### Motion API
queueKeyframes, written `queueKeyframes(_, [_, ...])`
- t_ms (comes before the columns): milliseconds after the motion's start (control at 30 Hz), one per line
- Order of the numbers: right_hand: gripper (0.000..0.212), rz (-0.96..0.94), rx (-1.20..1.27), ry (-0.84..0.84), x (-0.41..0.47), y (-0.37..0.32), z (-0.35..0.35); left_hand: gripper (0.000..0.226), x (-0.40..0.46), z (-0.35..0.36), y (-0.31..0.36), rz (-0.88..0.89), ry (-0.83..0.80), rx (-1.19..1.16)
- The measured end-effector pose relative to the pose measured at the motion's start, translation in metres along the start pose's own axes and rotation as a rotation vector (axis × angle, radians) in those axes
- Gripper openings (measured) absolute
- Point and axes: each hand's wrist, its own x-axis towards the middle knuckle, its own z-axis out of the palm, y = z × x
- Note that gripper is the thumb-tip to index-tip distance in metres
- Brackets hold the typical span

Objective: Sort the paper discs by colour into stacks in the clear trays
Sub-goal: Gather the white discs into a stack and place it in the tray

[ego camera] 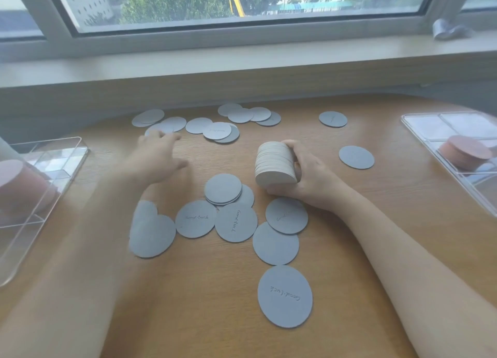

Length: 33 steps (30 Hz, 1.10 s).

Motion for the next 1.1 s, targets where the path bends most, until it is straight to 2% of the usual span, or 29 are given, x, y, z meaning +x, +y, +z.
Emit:
queueKeyframes(67, [0.078, -0.001, 0.012, -0.004, 0.0, -0.001, 0.0, 0.067, 0.002, 0.0, -0.021, -0.106, -0.084, 0.123])
queueKeyframes(133, [0.079, -0.002, 0.008, -0.004, 0.001, -0.001, 0.0, 0.066, 0.004, 0.004, -0.03, -0.139, -0.116, 0.155])
queueKeyframes(300, [0.083, 0.011, 0.001, 0.001, 0.001, 0.002, 0.0, 0.069, 0.006, 0.0, -0.03, -0.177, -0.037, 0.082])
queueKeyframes(367, [0.084, 0.009, -0.008, 0.003, 0.001, 0.002, 0.0, 0.054, 0.006, -0.002, -0.034, -0.172, 0.024, -0.01])
queueKeyframes(467, [0.084, 0.009, -0.005, 0.002, 0.001, 0.003, 0.001, 0.018, 0.0, -0.007, -0.024, -0.048, 0.101, -0.303])
queueKeyframes(600, [0.087, 0.016, -0.02, 0.002, 0.001, 0.003, 0.001, 0.024, -0.026, -0.025, 0.018, 0.218, 0.001, -0.534])
queueKeyframes(700, [0.087, 0.023, -0.016, 0.006, 0.001, 0.001, 0.0, 0.021, -0.047, -0.026, 0.05, 0.407, -0.136, -0.562])
queueKeyframes(800, [0.089, 0.032, -0.001, 0.001, 0.0, 0.0, -0.001, 0.016, -0.053, -0.013, 0.069, 0.53, -0.173, -0.571])
queueKeyframes(1100, [0.096, 0.04, 0.005, -0.01, 0.001, -0.001, 0.0, 0.019, -0.048, 0.021, 0.077, 0.626, 0.07, -0.285])
